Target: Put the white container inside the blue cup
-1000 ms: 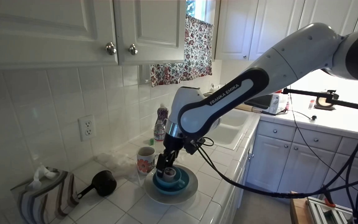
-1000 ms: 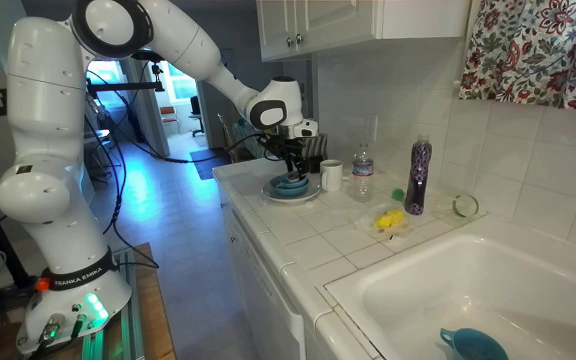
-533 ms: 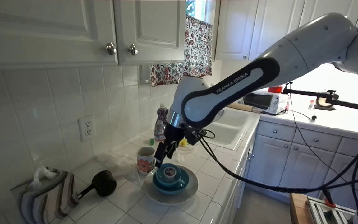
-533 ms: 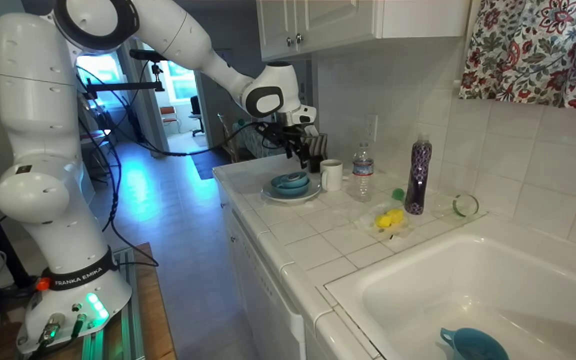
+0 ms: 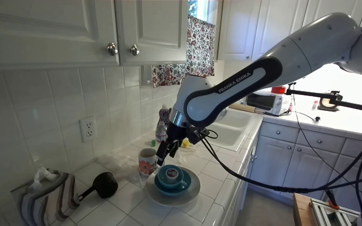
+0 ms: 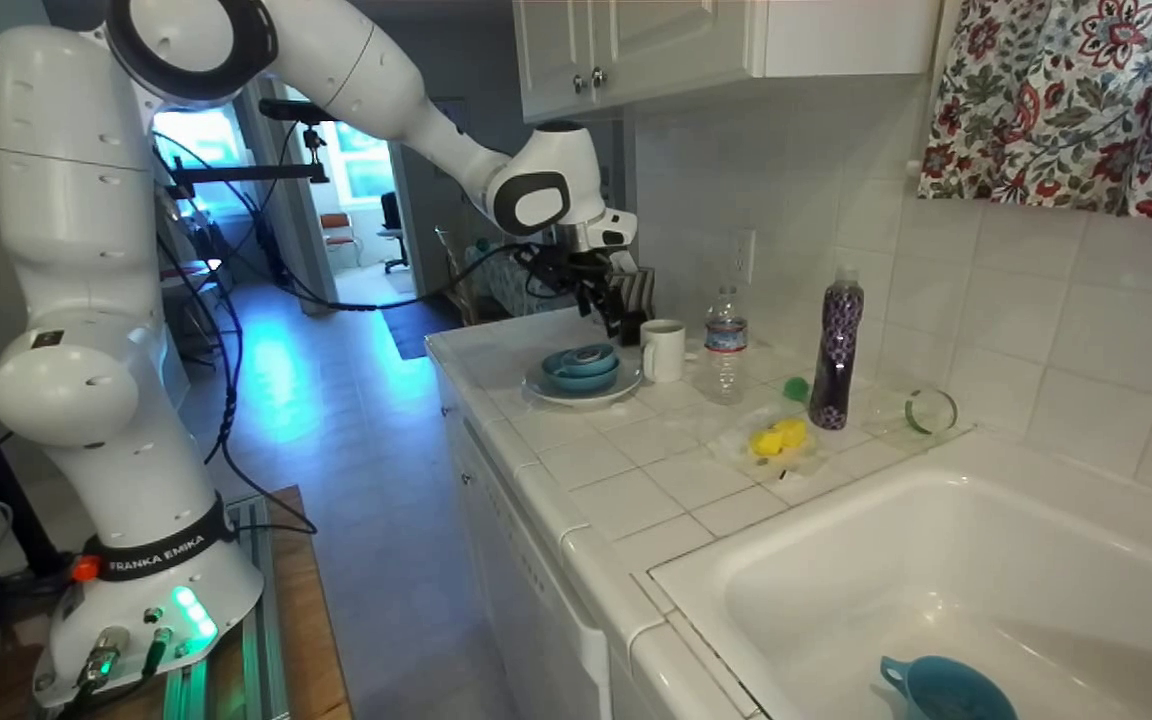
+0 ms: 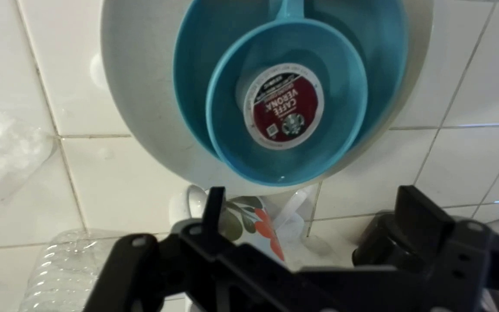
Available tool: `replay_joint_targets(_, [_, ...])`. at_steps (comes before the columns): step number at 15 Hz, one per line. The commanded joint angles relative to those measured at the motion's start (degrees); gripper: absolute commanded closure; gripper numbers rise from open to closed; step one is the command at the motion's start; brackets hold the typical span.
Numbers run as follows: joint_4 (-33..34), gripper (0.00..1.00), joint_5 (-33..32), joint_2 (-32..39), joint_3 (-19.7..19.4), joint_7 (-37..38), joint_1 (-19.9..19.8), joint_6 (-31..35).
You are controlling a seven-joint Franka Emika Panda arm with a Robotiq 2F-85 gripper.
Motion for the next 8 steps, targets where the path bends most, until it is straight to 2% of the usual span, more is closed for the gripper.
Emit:
replay_joint_targets(1, [0.08,0.00,0.11,-0.86,-1.40,4.59,-0.47,2.12])
replay_joint_targets(6, [-0.66,0.00,-3.91,-0.95,-4.88,14.15,0.43,5.24])
replay_joint_targets(8, [-1.77,0.00,-10.46,-2.05,-7.28,18.41,1.61,2.31])
